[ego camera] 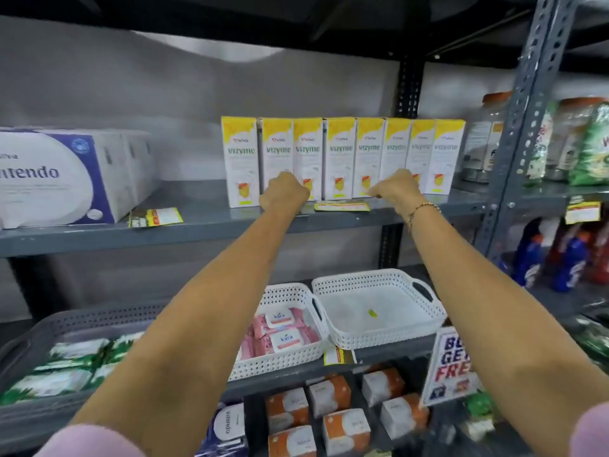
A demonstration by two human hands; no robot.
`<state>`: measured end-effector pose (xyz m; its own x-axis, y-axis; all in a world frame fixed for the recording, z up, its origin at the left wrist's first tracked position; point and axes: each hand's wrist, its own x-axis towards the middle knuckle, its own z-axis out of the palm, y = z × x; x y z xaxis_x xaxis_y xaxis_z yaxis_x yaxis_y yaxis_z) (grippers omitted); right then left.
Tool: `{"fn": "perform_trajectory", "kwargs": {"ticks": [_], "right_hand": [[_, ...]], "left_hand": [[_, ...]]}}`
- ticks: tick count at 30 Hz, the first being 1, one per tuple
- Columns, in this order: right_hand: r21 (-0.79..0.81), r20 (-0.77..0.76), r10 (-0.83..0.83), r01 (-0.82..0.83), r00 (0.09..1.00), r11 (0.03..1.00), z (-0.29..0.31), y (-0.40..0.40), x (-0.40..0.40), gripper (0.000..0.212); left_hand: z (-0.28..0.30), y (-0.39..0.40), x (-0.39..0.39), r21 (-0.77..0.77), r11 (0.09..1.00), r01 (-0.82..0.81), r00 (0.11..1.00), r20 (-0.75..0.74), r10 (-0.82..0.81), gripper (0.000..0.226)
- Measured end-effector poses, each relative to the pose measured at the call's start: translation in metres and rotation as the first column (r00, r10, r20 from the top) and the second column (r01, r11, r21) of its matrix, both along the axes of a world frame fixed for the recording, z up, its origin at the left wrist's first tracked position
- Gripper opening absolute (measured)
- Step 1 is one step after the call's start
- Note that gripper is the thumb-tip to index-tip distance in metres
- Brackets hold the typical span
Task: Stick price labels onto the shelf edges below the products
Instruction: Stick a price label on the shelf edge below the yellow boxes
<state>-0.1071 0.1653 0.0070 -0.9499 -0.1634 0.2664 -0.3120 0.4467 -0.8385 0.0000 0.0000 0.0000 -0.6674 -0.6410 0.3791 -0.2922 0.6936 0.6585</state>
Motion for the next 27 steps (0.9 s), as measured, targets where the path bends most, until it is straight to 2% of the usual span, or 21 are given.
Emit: {"fn": "perform_trajectory", "kwargs": {"ticks": [3, 8, 13, 16, 20, 24, 27], "right_hand": [[0.098, 0.029, 0.009, -0.012, 1.0, 0.995, -0.002, 0.001, 0.001, 0.03], [0.108, 0.005, 0.037, -0.038, 0.999, 0.993, -0.005, -0.011, -0.001, 0.049], [0.128, 0.017, 0.022, -0.024, 1.0, 0.992, -0.006, -0.015, -0.012, 0.052], [0.105, 0.033, 0.033, -0.037, 0.999, 0.994, -0.007, -0.013, -0.016, 0.047], [0.081, 0.106, 0.097, -0.105, 0.99, 0.991, -0.001, -0.011, -0.015, 0.021], [0.076, 0.165, 0.121, -0.135, 0.979, 0.988, 0.005, -0.007, -0.014, 0.028], [0.025, 0.205, 0.176, -0.185, 0.963, 0.982, 0.007, -0.004, -0.012, 0.027]], "left_hand": [[-0.005, 0.004, -0.008, -0.003, 1.0, -0.022, 0.997, 0.073, 0.022, 0.007], [-0.01, 0.009, -0.022, -0.014, 0.998, -0.059, 0.996, 0.064, 0.06, 0.013], [-0.012, 0.009, -0.03, 0.02, 0.995, -0.103, 0.994, 0.033, 0.102, 0.024], [-0.012, 0.01, -0.034, 0.045, 0.989, -0.138, 0.99, 0.017, 0.137, 0.027], [-0.011, 0.014, -0.035, 0.067, 0.98, -0.186, 0.982, 0.034, 0.184, 0.027], [-0.007, 0.016, -0.032, 0.117, 0.985, -0.124, 0.992, 0.044, 0.119, 0.023], [-0.006, 0.016, -0.027, 0.176, 0.983, -0.047, 0.998, -0.025, 0.052, 0.027]]}}
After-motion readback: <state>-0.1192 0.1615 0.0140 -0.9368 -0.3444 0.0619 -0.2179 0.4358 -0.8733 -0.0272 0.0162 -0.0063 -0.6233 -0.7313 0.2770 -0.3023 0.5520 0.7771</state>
